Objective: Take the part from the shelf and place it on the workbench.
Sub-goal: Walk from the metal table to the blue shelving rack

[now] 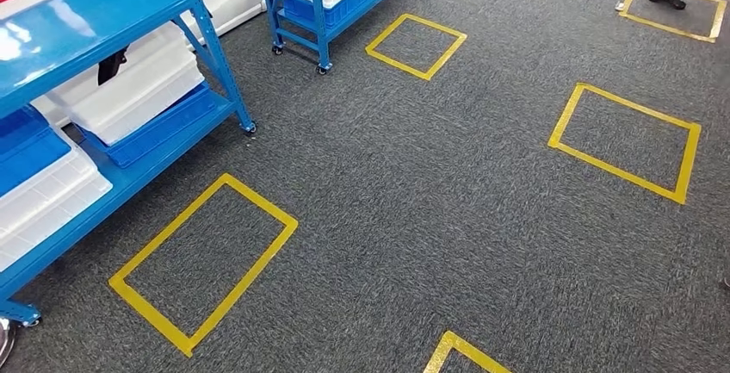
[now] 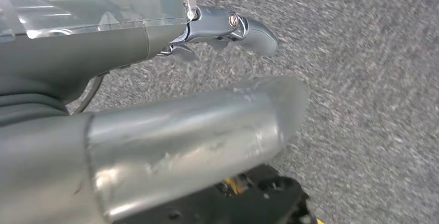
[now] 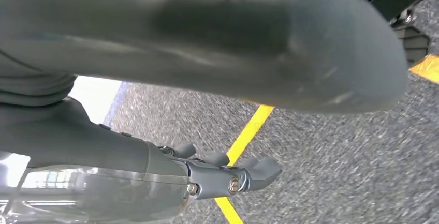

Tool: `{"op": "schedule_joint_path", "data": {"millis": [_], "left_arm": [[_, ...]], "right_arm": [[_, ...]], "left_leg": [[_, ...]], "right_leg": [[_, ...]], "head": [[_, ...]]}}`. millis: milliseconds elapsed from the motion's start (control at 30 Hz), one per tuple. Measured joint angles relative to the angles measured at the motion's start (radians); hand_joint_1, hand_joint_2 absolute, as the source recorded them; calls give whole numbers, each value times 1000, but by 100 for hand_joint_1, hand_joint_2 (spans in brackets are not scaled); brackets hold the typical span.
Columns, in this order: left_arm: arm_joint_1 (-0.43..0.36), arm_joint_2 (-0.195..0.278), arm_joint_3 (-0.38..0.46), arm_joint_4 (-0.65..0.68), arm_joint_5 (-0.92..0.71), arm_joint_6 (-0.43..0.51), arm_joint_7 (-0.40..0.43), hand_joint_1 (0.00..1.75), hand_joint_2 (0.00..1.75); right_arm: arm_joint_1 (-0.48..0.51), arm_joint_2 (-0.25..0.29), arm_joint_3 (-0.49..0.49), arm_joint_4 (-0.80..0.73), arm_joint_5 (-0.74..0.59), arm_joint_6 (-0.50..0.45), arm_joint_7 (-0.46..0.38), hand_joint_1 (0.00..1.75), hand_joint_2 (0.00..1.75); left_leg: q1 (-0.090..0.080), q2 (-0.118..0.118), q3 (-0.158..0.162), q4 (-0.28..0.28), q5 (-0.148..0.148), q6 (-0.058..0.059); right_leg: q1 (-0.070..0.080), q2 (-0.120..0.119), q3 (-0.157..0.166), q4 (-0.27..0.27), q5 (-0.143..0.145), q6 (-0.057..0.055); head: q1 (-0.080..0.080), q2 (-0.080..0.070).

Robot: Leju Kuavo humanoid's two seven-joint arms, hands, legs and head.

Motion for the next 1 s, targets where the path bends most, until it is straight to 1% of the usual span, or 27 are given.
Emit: {"op": "schedule_joint_path", "data": {"millis": [33,100,133,167,200,233,267,300,333,367,400,433,467,500,533,567,600,667,700,733,767,800,833,900,933,967,1000], "left_arm": [[2,-3,0,-6,-1,-1,0,0,0],[3,-9,1,-16,-2,-3,1,0,0],[2,-12,1,-21,-3,-4,1,0,0],[1,-13,1,-24,-4,-5,1,0,0],[1,-15,1,-26,-6,-6,2,0,0],[1,-16,1,-28,-7,-7,2,0,0],[2,-18,1,-28,-9,-8,2,0,0],[3,-20,1,-29,-10,-9,2,0,0],[4,-21,1,-30,-10,-10,2,0,0],[3,-23,1,-31,-11,-10,2,0,0],[2,-24,1,-33,-11,-10,2,0,0],[2,-24,1,-34,-11,-10,2,0,0],[3,-24,1,-35,-11,-10,2,0,0],[4,-24,1,-35,-11,-10,2,0,0],[6,-24,2,-36,-11,-10,2,0,0],[7,-24,2,-36,-11,-10,2,0,0],[6,-24,2,-37,-11,-10,2,0,0],[4,-24,2,-38,-11,-10,2,0,0],[3,-24,2,-38,-11,-10,2,0,0],[3,-24,2,-39,-11,-11,2,0,0],[5,-24,2,-39,-11,-11,2,0,0],[6,-24,2,-39,-11,-11,2,0,0],[7,-24,2,-39,-11,-12,2,0,0],[5,-24,2,-41,-11,-13,2,0,0],[4,-24,2,-41,-11,-13,2,0,0],[4,-24,2,-41,-11,-14,2,0,0],[4,-23,2,-41,-11,-15,2,0,0]], "right_arm": [[-3,0,-1,0,2,0,0,0,0],[-2,-1,-3,0,3,1,1,0,0],[0,-2,-3,0,3,1,2,0,0],[1,-2,-4,0,3,1,2,0,0],[3,-2,-4,0,3,2,2,0,0],[5,-2,-4,0,3,2,2,0,0],[6,-3,-4,0,3,2,3,0,0],[7,-3,-4,0,3,2,3,0,0],[8,-4,-4,0,3,2,3,0,0],[9,-5,-4,0,3,3,3,0,0],[10,-5,-5,0,3,3,3,0,0],[10,-5,-5,0,3,4,3,0,0],[8,-5,-5,0,3,4,3,0,0],[7,-5,-5,0,3,4,3,0,0],[5,-5,-5,0,3,4,3,0,0],[5,-5,-5,0,3,4,3,0,0],[7,-5,-5,0,4,4,3,0,0],[12,-5,-5,0,4,4,3,0,0],[13,-6,-5,0,4,4,3,0,0],[13,-6,-5,0,4,5,3,0,0],[13,-6,-5,0,4,6,3,0,0],[12,-6,-5,0,5,7,3,0,0],[12,-5,-5,0,5,8,3,0,0],[11,-4,-5,0,5,11,3,0,0],[11,-4,-5,0,6,13,4,0,0],[9,-4,-5,0,8,14,4,0,0],[6,-3,-5,0,10,15,4,0,0]], "left_leg": [[3,-9,5,-9,5,6],[10,-28,14,-24,16,19],[10,-37,13,-27,18,22],[10,-48,12,-27,20,25],[10,-60,11,-26,20,25],[10,-73,11,-26,20,25],[10,-87,13,-25,19,24],[12,-101,14,-22,18,21],[13,-114,13,-18,15,17],[13,-127,10,-10,11,11],[13,-138,5,-4,8,3],[13,-148,-1,1,6,-5],[14,-157,-5,2,5,-13],[16,-167,-7,1,7,-19],[18,-165,-9,3,5,-24],[17,-148,-16,20,-6,-29],[17,-121,-32,56,-27,-32],[17,-63,-91,178,-92,-37],[17,-52,-121,238,-116,-39],[18,-46,-139,275,-124,-40],[18,-43,-138,275,-113,-39],[17,-38,-118,236,-84,-36],[15,-24,-82,167,-47,-31],[6,17,-20,45,-2,-16],[1,30,-7,16,5,-10],[-3,31,-7,10,2,-5],[-5,21,-8,6,4,-2]], "right_leg": [[-2,10,3,4,-5,5],[-5,62,-19,62,-46,11],[-7,94,-45,120,-78,13],[-8,110,-78,185,-109,14],[-9,116,-107,238,-126,17],[-10,118,-124,264,-124,19],[-12,120,-125,254,-102,21],[-15,124,-109,210,-65,22],[-18,140,-83,144,-24,23],[-21,162,-59,82,3,22],[-22,179,-43,40,18,21],[-21,191,-35,18,22,18],[-18,189,-35,15,19,12],[-18,177,-34,15,20,5],[-18,166,-32,12,21,-2],[-18,153,-30,9,23,-10],[-19,139,-28,6,24,-16],[-14,110,-26,4,21,-26],[-12,96,-25,4,19,-28],[-9,82,-24,5,17,-29],[-8,69,-22,5,15,-29],[-6,57,-19,5,12,-28],[-5,45,-14,5,9,-26],[-3,24,-5,4,2,-20],[-3,15,-2,4,0,-16],[-4,7,1,2,-1,-10],[-4,-3,5,0,-2,-4]], "head": [[1,0],[7,0],[10,0],[11,0],[12,0],[12,0],[12,0],[12,0],[12,0],[13,0],[14,0],[14,0],[14,0],[13,0],[13,0],[10,0],[6,0],[-1,0],[-1,0],[-1,0],[-1,0],[-1,0],[-2,0],[0,0],[2,0],[3,0],[4,0]]}}
